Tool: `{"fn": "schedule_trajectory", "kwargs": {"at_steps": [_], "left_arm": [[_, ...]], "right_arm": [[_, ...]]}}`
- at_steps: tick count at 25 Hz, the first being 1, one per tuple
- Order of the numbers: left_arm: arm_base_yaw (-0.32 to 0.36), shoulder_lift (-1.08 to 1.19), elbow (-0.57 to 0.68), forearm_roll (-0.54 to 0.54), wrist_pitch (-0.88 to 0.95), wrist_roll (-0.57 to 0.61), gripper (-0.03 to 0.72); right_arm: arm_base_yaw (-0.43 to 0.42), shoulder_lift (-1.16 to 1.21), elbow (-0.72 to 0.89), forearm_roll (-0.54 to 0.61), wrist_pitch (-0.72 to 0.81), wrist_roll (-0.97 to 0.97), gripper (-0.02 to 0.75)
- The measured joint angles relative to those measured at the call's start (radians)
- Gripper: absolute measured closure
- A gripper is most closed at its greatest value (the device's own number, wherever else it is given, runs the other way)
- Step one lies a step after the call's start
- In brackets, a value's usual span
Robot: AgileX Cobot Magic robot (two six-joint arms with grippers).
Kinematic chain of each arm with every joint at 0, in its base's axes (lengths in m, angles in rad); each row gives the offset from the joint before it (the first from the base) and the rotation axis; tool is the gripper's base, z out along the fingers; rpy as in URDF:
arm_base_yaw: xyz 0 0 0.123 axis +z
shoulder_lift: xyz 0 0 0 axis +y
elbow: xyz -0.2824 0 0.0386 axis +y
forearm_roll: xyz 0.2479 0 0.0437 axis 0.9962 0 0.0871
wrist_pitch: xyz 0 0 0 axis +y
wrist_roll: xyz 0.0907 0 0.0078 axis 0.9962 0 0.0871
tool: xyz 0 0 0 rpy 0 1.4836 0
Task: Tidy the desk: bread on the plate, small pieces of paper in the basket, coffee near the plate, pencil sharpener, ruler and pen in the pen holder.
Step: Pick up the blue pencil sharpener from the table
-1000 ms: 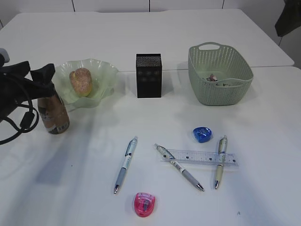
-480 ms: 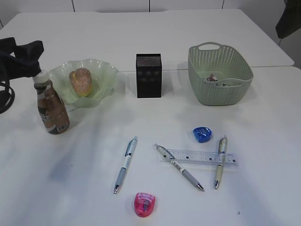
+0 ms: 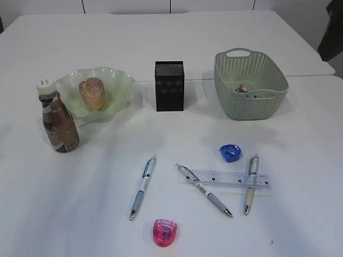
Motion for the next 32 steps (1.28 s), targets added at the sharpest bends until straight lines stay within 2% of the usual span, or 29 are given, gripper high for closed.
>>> {"fn": "schedule_trajectory", "kwargs": {"at_steps": [11,18,24,32], "left_arm": [[0.0,-0.331,-0.012,-0.006,0.534,0.0,0.226],[0.0,-0.347,-0.159,-0.039,0.967,0.0,0.226],[0.0,-0.347,-0.24,-0.054,1.162,0.0,0.226],[0.0,-0.349,-0.25,-0.065,1.336,0.0,0.226]], "right_arm": [[0.0,0.0,0.0,0.13,0.034,0.011,0.188],[0.0,0.0,0.0,0.14,0.034,0.09,0.188],[0.0,0.029,0.0,0.149,0.034,0.107,0.188],[0.0,0.112,0.0,0.171,0.034,0.108,0.188]]}}
